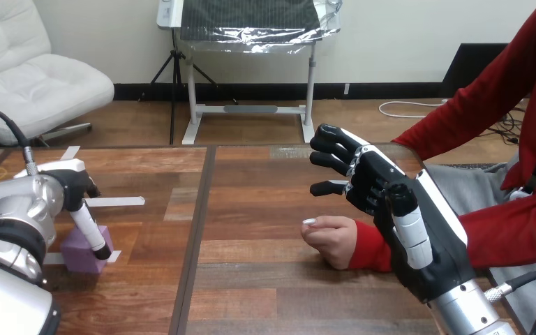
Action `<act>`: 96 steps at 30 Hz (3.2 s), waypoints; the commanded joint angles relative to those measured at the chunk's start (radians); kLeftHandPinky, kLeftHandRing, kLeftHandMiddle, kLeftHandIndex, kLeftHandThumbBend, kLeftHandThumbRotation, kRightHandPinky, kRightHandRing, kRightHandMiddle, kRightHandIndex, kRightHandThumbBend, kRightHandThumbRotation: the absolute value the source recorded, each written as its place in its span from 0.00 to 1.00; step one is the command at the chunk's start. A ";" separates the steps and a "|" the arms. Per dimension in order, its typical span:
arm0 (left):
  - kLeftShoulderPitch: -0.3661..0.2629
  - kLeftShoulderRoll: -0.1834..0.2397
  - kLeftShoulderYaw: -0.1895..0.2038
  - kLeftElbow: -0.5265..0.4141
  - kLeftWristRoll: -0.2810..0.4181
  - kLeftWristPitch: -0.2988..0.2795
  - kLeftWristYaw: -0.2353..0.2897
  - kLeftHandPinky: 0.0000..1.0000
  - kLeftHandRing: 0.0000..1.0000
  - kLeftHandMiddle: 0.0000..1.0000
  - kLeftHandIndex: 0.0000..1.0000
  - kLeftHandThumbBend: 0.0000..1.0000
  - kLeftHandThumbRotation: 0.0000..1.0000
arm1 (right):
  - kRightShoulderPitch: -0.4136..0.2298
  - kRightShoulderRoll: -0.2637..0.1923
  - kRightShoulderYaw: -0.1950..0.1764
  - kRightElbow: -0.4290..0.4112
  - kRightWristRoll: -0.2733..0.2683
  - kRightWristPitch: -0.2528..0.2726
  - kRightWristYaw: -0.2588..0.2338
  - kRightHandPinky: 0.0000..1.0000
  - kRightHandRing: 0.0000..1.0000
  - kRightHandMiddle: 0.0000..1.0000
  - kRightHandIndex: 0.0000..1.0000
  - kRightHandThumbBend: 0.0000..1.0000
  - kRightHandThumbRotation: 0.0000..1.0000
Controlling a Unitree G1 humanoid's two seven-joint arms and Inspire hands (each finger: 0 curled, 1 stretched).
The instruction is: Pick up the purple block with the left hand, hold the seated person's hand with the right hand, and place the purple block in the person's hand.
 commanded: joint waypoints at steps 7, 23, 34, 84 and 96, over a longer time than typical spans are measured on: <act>-0.088 0.024 -0.038 -0.017 0.038 -0.003 -0.018 0.82 0.94 0.93 0.90 1.00 0.11 | -0.040 -0.010 -0.008 -0.024 0.011 -0.007 0.006 0.70 0.87 0.88 0.87 0.93 1.00; -0.091 0.024 -0.028 -0.016 0.015 -0.004 -0.082 0.69 0.87 0.91 0.92 0.99 0.11 | -0.037 -0.009 -0.008 -0.029 0.012 -0.001 0.006 0.70 0.87 0.88 0.87 0.93 1.00; -0.090 0.026 -0.027 -0.020 0.004 -0.013 -0.112 0.70 0.86 0.91 0.94 0.94 0.10 | -0.037 -0.009 -0.009 -0.028 0.004 -0.004 0.001 0.71 0.87 0.88 0.87 0.93 1.00; -0.099 0.023 -0.076 -0.019 0.061 -0.018 -0.154 0.53 0.70 0.76 0.91 0.66 0.00 | -0.039 -0.007 -0.009 -0.029 0.013 -0.007 0.005 0.70 0.86 0.88 0.87 0.93 1.00; -0.092 0.023 -0.082 -0.024 0.054 -0.017 -0.122 0.39 0.57 0.68 0.91 0.68 0.00 | -0.037 -0.008 -0.010 -0.032 0.018 -0.001 0.008 0.70 0.86 0.88 0.87 0.93 1.00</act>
